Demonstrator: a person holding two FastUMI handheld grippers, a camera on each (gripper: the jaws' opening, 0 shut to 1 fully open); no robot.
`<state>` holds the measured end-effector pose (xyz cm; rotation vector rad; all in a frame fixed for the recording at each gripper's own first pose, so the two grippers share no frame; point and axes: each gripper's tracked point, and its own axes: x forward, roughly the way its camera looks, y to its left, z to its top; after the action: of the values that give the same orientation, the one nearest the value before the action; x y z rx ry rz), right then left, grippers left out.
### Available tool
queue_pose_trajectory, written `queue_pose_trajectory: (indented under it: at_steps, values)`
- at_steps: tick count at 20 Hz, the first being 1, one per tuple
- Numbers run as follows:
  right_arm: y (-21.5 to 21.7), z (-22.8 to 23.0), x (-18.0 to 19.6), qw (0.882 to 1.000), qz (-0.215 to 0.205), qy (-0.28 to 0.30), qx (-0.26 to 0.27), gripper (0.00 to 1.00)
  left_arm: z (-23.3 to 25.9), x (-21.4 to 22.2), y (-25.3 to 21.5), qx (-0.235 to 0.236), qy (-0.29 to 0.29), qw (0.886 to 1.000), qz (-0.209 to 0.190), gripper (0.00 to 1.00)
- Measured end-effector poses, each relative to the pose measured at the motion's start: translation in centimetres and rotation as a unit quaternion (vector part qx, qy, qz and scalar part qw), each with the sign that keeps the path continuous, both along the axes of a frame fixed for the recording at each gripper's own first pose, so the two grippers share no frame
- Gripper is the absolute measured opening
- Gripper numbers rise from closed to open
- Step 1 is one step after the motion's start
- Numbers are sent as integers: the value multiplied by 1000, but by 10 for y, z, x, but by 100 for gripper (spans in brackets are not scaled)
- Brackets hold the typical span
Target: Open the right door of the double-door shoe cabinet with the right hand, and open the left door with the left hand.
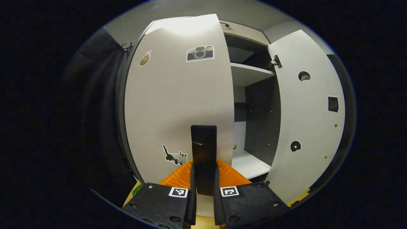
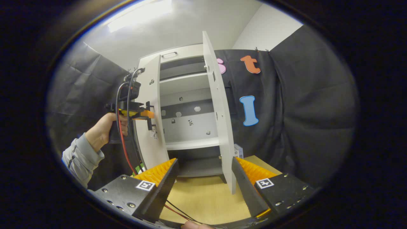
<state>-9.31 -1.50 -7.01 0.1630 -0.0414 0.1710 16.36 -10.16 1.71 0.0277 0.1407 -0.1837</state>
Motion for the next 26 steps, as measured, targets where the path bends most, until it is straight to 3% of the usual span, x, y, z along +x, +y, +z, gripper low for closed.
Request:
queue_pose_trajectory:
  at_steps: [5,6,7,8,11,13,14,26]
  values:
    - [6,-2,1,1000,2,2,0,96,4,-26,18,-15,-4,1000,-15,22]
    - [6,-3,1,1000,-1,3,-1,99,5,-32,23,-12,-4,1000,-16,22]
    - [5,-3,2,1000,-4,3,-1,96,6,-38,30,-9,-7,1000,-17,22]
    - [5,-4,3,1000,-5,4,-1,100,6,-45,35,-8,-6,1000,-15,22]
    - [11,-5,2,1000,-2,5,3,96,8,-58,52,-5,-10,1000,-12,22]
    - [16,-5,1,1000,1,6,3,99,10,-66,65,-3,-13,1000,-8,22]
    - [19,-5,1,1000,2,6,2,96,11,-70,71,-2,-14,1000,-8,22]
    - [53,-12,3,1000,22,11,-11,99,16,-94,152,8,-28,999,42,7]
